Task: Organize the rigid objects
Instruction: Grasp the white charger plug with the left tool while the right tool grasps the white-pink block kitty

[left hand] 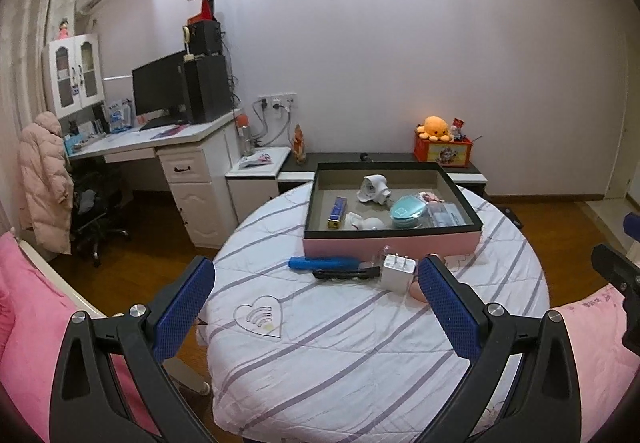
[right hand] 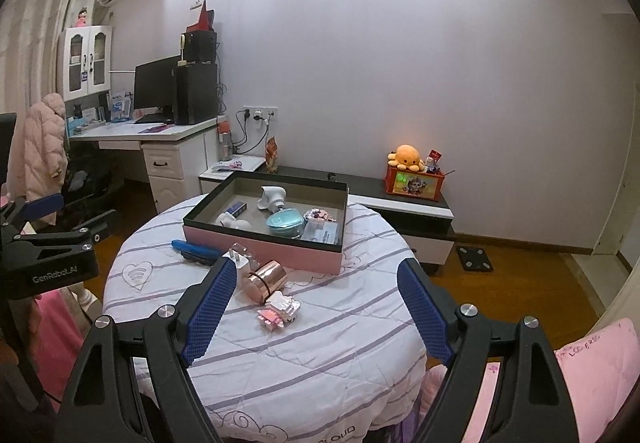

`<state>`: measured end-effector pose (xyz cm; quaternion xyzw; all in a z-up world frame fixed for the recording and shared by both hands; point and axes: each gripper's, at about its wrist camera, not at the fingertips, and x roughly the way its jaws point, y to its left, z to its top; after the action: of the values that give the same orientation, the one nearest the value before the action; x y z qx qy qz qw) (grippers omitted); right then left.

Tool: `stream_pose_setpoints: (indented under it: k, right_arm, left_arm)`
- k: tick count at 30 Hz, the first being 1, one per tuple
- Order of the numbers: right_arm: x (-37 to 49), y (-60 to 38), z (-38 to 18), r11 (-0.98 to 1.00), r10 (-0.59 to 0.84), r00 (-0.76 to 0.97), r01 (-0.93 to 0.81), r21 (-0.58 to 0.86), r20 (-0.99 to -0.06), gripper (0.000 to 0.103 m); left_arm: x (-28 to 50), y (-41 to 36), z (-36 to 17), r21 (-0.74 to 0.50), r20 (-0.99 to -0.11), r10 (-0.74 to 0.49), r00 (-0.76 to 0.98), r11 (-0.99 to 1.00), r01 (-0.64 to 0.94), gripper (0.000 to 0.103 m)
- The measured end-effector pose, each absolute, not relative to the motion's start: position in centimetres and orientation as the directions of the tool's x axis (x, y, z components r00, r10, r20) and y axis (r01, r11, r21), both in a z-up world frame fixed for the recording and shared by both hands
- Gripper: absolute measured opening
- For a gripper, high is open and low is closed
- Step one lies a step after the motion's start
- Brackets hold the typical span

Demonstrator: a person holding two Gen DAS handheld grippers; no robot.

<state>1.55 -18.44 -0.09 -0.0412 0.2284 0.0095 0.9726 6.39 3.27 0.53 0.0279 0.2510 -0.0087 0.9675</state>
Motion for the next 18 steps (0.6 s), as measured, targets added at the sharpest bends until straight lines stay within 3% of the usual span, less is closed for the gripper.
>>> stream_pose_setpoints:
  k: [10,18]
  right_arm:
    - [4.8,-18.1,-1.5,0.996,0.001,0.854,-0.049,-0.078,-0.520,0.085]
    - [11.3,-16.8,-6.7,0.993,0.020,0.725,-0.092,-0.069,-0.689,0.085]
  left_arm:
    - [9.6,3.3,-1.1,0.077,-0.548,0.018,0.837,0.997,0.029,0.103]
    - [14.6,3.6,-5.6,0.093,-0.669,0.025,0.743,0.994,0.050,0.103]
